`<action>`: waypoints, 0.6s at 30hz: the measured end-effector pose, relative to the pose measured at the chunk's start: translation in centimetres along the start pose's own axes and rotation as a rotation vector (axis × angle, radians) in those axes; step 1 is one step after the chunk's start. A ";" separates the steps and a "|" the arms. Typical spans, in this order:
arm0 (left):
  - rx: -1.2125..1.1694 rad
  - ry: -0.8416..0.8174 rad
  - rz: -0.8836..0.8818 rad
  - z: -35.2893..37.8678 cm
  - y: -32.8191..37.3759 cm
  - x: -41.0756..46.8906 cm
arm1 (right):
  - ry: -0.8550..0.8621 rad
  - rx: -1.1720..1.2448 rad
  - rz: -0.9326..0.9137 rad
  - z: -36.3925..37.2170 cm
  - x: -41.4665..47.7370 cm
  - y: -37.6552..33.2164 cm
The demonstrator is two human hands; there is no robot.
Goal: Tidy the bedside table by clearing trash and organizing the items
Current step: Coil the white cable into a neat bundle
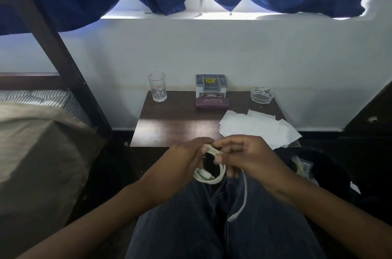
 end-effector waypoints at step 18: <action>0.222 0.421 -0.198 -3.2 -1.3 -0.1 | -0.093 0.285 0.026 -2.4 0.1 -2.1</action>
Point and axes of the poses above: each hand's wrist, its own x-axis towards the middle knuckle, its own z-axis out of the palm, y = z × x, the point moved 2 cm from there along x, towards the middle knuckle, and after that the axes turned 10 degrees about -y, right-handed, at the moved point
